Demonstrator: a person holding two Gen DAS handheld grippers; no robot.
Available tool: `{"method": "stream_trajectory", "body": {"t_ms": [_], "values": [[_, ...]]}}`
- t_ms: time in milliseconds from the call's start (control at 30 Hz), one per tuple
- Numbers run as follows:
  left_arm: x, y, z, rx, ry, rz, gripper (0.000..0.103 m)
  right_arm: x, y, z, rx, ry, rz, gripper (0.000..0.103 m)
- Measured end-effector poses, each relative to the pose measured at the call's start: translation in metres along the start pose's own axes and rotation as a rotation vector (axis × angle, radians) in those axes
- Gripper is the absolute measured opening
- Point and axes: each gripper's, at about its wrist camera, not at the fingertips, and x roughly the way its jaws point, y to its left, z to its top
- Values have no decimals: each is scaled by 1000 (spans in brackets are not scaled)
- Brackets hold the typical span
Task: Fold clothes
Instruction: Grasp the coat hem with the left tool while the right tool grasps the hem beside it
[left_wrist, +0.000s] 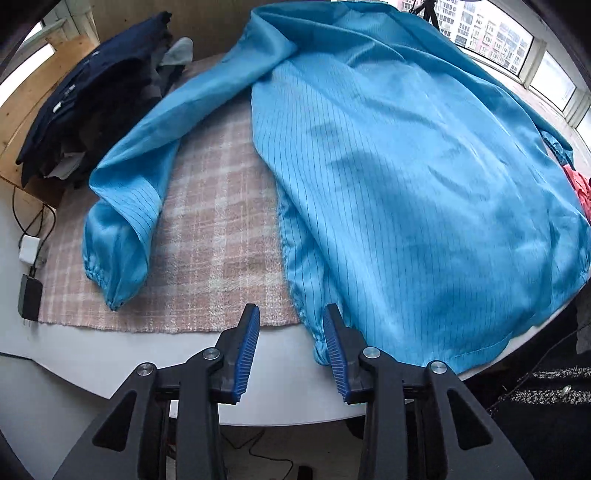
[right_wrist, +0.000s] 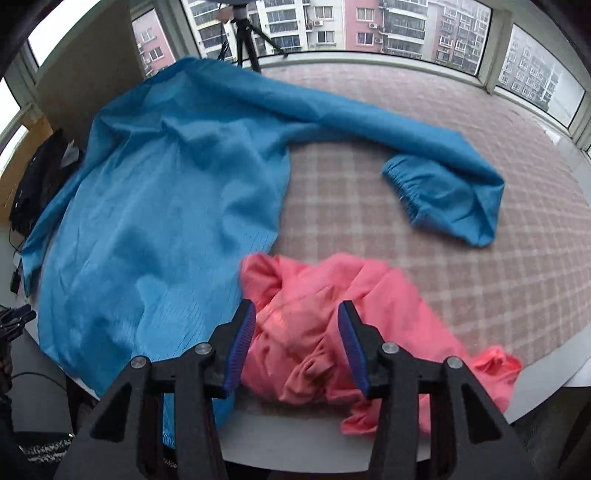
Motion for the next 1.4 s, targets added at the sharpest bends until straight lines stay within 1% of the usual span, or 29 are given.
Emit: {"method": "stream_trajectory", "body": {"t_ms": [67,167,200,233,267,333,433,467,567,600,667,700,733,800,833,867,900,933,1000,1100,1167,1300,1333,1367,1400], "values": [[7,4,-3,-10,19,-65,34,9,12,-13,12,36,31,46],[15,1,-4,14,28,-115,33,13,23,-31,53,71,69,46],[17,-1,-4,25,31,-130,28,14,26,-35,62,79,73,46],[20,-2,-4,32,35,-144,18,15,29,-39,66,87,77,47],[22,-3,-4,36,39,-161,11,17,34,-43,65,95,83,49],[22,-6,-3,49,31,-173,6,21,43,-50,65,111,86,49],[12,-7,-3,50,1,-207,5,28,56,-60,63,133,84,49],[3,1,-6,16,-10,-250,5,31,61,-62,61,140,84,49],[-29,44,-31,-173,-65,-435,5,33,75,-63,46,131,64,49],[-32,60,-44,-228,-69,-448,5,31,79,-62,41,119,67,49],[-29,81,-66,-259,-42,-349,6,30,88,-61,31,104,75,49],[-27,86,-73,-256,-40,-315,6,29,92,-60,27,99,72,49],[-25,90,-77,-253,-38,-286,7,29,96,-60,19,101,72,49],[-27,88,-77,-226,-39,-250,9,27,103,-59,3,96,60,49],[-30,85,-75,-207,-51,-231,7,25,106,-59,-5,90,52,49],[-31,80,-74,-188,-63,-220,7,22,107,-60,-8,81,51,49],[-31,75,-71,-168,-64,-219,11,20,107,-61,-5,77,60,49],[-27,71,-68,-152,-57,-212,15,19,105,-63,4,72,68,49],[-18,67,-59,-128,-32,-191,20,15,99,-68,36,57,73,49],[-4,65,-50,-117,2,-161,20,8,87,-79,94,33,77,49],[1,64,-46,-118,20,-164,20,2,76,-90,145,16,77,49],[12,61,-36,-88,56,-173,20,1,61,-110,220,3,111,49],[14,59,-32,-74,63,-176,16,4,61,-113,225,8,116,49],[14,56,-30,-55,65,-175,11,7,62,-116,229,13,122,49],[14,53,-27,-36,62,-167,1,10,63,-118,222,17,128,49]]}}
